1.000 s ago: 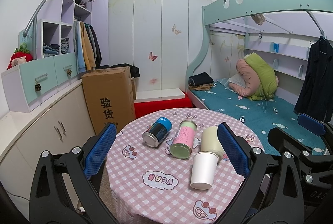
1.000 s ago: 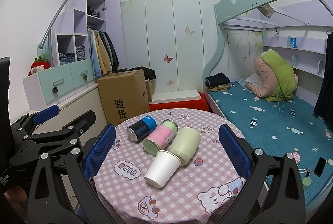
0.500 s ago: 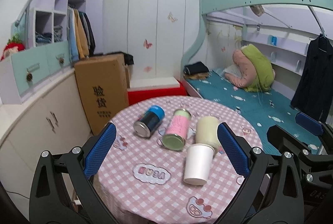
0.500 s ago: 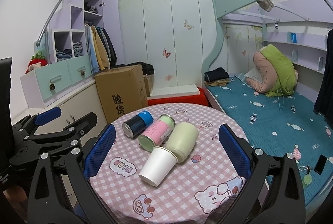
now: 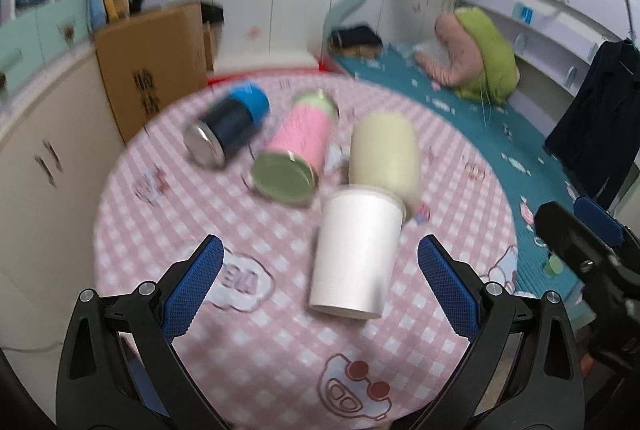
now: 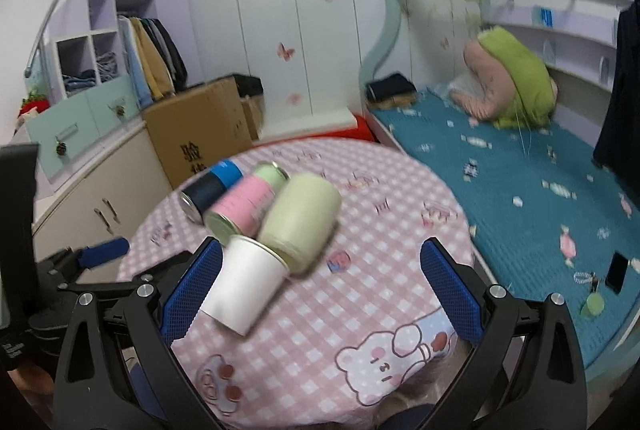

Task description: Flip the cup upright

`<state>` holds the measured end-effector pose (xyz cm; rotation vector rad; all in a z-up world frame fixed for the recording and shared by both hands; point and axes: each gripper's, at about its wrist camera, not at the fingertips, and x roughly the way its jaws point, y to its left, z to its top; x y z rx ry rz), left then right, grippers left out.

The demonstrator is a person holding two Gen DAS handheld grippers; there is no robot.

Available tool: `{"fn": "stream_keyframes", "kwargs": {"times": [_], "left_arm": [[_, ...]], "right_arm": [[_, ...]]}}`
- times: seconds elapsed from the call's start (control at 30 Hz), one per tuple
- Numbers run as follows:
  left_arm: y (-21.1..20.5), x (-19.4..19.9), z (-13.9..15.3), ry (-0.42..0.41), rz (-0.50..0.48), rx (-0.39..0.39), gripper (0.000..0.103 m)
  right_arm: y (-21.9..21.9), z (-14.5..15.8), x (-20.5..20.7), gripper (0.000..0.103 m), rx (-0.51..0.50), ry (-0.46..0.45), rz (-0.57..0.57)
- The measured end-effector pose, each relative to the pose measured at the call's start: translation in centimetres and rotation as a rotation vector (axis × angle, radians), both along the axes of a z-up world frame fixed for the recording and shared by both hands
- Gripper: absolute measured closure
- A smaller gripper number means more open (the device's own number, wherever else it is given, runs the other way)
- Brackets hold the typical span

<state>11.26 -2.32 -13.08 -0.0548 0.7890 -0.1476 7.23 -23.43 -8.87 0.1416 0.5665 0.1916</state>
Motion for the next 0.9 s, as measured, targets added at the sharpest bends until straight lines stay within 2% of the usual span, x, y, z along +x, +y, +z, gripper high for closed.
{"fn": "stream_keyframes", "kwargs": {"times": [0.1,0.17,0.43,0.5,0.53,0.9], "left_arm": [[-0.5,1.4,-2.3,0.087,0.009,-0.023,0.005],[-1.2,2.2,-3.6,0.107,0.014,-0.018,0.005],[-2.3,3.4,-5.6,0.139,0.043,0.026,0.007],[-2.3,3.4,-5.7,0.138,0.041,0.021,0.024],[-2.0,3.6,-5.8,0.147,0.043,0.014,0.041],[1.7,1.9,-5.2,0.141,0.114,-0.036,0.042]], "right_arm": [[-0.6,-1.4,1.1,0.007,-0.007,0.038,-0.016],[-0.9,-2.3,1.8,0.007,-0.008,0.059,-0.021],[-0.9,-5.5,4.0,0.007,-0.009,0.146,-0.029],[-0.7,-6.0,4.3,0.007,-0.008,0.163,-0.03],[-0.5,-6.1,4.4,0.007,-0.007,0.168,-0.029],[2.2,-5.5,4.0,0.007,-0.023,0.164,0.017]]}}
